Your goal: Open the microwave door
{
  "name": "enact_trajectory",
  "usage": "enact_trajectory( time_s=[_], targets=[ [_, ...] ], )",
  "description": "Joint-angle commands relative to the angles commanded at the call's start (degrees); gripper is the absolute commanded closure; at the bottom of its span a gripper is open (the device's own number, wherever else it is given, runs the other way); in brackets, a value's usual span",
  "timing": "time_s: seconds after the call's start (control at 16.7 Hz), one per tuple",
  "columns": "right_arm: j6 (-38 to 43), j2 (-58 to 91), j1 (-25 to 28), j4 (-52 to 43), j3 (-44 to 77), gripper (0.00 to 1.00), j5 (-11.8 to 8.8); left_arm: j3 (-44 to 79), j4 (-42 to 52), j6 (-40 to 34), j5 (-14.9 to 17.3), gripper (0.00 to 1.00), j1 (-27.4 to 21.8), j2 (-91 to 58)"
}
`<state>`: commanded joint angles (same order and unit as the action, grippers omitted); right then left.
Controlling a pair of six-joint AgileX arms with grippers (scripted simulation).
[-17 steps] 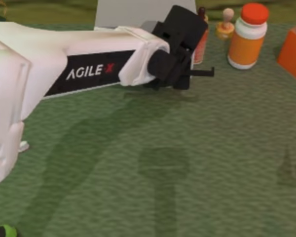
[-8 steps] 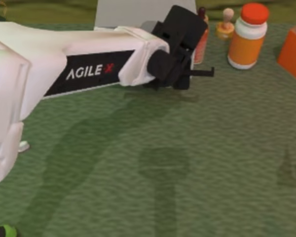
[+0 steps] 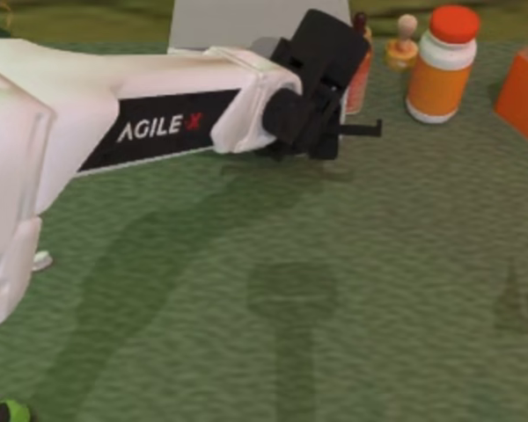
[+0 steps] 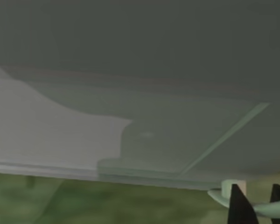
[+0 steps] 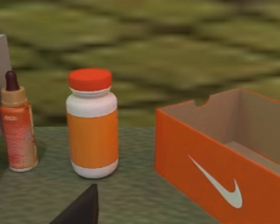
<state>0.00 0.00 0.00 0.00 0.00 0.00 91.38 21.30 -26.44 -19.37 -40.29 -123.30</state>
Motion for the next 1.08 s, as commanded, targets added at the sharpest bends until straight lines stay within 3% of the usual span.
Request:
enact_trajectory(
  time_s=[1.08],
  targets=[
    [0.00,0.00,0.00,0.00,0.00,0.00,0.00,-2.93,-1.85,2.17,1.53,1.00,0.28,1.77]
  ],
)
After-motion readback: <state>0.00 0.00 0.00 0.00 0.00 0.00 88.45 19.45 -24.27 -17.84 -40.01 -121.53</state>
